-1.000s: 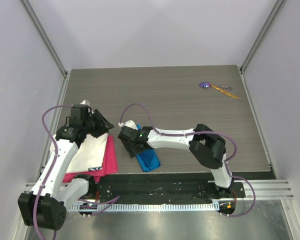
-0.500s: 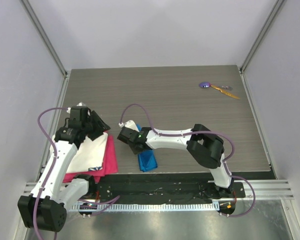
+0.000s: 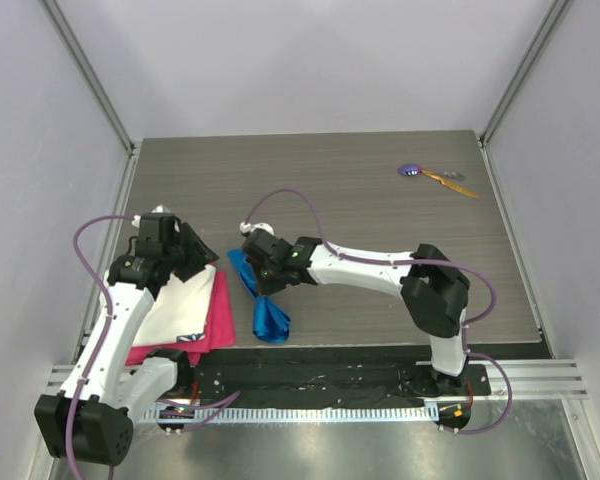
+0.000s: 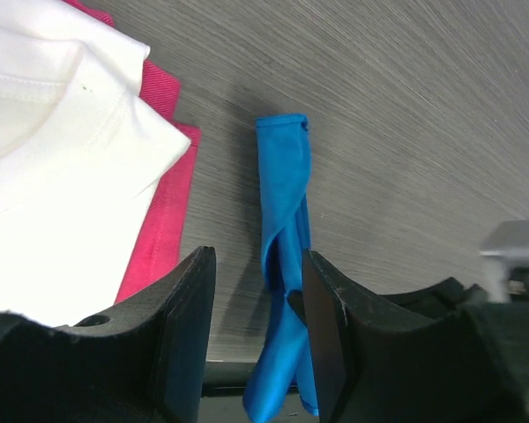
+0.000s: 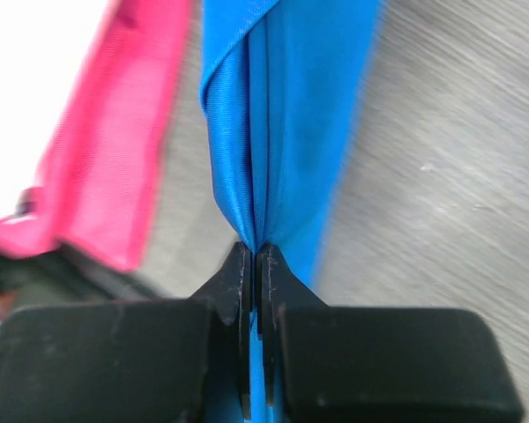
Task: Fold the napkin into a case and place the utensils inside
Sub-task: Pick up the smaller rectangle-folded napkin from the center of the board, then turn over the smaller rectangle-folded napkin at the center of the board.
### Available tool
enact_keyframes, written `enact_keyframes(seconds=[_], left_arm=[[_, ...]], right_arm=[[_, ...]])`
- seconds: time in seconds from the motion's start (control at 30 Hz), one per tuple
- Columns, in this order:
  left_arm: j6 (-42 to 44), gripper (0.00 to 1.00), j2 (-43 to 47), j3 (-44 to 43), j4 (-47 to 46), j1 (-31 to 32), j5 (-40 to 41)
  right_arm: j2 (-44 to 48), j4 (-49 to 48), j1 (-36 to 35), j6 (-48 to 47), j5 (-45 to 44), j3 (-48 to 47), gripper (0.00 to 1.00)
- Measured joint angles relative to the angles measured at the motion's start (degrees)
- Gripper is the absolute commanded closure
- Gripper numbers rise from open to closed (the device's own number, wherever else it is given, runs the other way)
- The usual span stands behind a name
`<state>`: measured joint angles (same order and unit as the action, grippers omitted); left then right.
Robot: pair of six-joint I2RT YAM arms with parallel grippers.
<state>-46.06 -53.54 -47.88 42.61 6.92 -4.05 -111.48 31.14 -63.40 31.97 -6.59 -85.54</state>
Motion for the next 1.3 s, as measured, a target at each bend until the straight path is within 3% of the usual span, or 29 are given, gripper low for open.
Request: enact_keyframes(seconds=[0.23,0.63,0.73,0.87,0.93,0.97,1.03,1.1,1.3], left_arm=[[0.28,0.54,0.20,-1.84,0.98,-0.04,-0.11],[0.74,0.57,-3.80,-3.76,0.39,-0.09,-4.66],[1.20,0.57,-7.10,-4.26,-0.13,1.49,-5.49],[1.20,0.57,-12.07,-5.79,-1.88,6.78,-6.08],[0.98,0.58,-15.41,-7.10,-3.32,10.19,-6.29],[0.81,0.59,-17.20,-7.85,-4.09,11.74,-6.51],[0.11,0.59,-20.63,-9.16,-5.86,14.49,-6.88],[-0.37,0.59,-23.80,-10.43,-7.52,16.48,-7.48],[-2.14,0.60,-33.18,-14.38,-12.55,19.93,-9.55]], right_arm=[[8.48,-17.16,6.95,6.16,16.02,13.79,0.99],[9.35,-54.95,19.23,21.44,38.60,41.46,0.98],[9.35,-61.79,22.67,23.87,42.40,46.01,0.86],[9.33,-66.75,28.20,25.03,46.97,49.64,0.58],[9.35,-66.40,31.19,23.78,48.76,50.16,0.47],[9.51,-64.70,32.52,21.73,49.13,50.05,0.37],[10.88,-56.63,34.36,16.37,46.95,48.96,0.32],[14.93,-43.95,35.39,9.55,42.84,46.03,0.31],[28.50,-23.10,33.31,-1.42,30.05,38.93,0.35]])
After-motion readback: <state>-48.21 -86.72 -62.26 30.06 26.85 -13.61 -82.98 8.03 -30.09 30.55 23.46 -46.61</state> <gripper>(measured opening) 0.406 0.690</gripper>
